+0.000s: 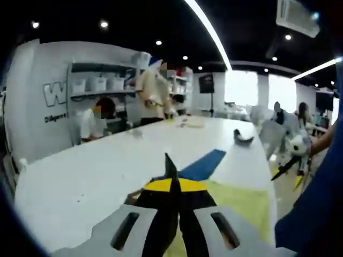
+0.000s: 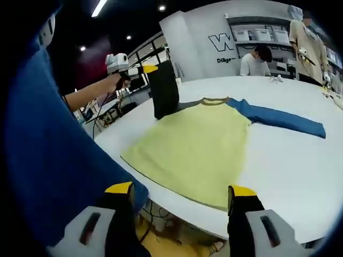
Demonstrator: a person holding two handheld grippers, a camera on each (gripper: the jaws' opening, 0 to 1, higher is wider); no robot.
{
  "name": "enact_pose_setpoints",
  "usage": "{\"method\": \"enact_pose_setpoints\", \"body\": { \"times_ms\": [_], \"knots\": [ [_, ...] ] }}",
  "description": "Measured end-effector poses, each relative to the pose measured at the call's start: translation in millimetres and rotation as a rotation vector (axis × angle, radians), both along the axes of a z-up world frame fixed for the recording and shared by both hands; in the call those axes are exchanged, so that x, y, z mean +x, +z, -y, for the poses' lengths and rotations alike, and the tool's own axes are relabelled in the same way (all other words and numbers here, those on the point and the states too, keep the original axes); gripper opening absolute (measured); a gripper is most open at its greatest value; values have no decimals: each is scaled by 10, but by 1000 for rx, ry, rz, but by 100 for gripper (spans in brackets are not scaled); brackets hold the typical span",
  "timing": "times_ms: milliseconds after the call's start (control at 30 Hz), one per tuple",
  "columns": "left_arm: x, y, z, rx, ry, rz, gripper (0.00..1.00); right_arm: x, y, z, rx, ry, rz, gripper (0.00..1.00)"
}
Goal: Fold the garment on the visible template until the final outline fits inside the template.
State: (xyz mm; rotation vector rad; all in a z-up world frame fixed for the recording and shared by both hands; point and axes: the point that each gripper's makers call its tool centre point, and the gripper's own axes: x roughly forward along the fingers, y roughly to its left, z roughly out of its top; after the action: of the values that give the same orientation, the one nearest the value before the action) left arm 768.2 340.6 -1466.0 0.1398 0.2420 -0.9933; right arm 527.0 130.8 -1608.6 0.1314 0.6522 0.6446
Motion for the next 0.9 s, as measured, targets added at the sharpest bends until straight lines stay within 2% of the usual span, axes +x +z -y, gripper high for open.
{"method": "enact_pose_setpoints", "body": {
  "times_ms": [67,233,333,433,600,800,900],
  "knots": [
    [-95,-21,114,28,-22,28,0,-23,7,27,6,-3,1,69],
    [-293,-138,295,74,-107,39,0,-70,-1,141,13,-18,-7,69],
    [-493,-244,433,107,-158,46,0,-72,-19,244,16,-34,-14,69],
    [-591,-336,488,118,-187,38,0,-61,-10,275,22,-44,-15,69],
    [-884,-486,681,147,-247,35,0,-20,-32,336,36,-38,-16,69],
    [-1132,-552,778,155,-287,35,0,12,-32,345,49,-32,-16,68],
    [-1162,-619,794,171,-278,31,0,11,-55,358,52,-30,-21,68]
  ]
}}
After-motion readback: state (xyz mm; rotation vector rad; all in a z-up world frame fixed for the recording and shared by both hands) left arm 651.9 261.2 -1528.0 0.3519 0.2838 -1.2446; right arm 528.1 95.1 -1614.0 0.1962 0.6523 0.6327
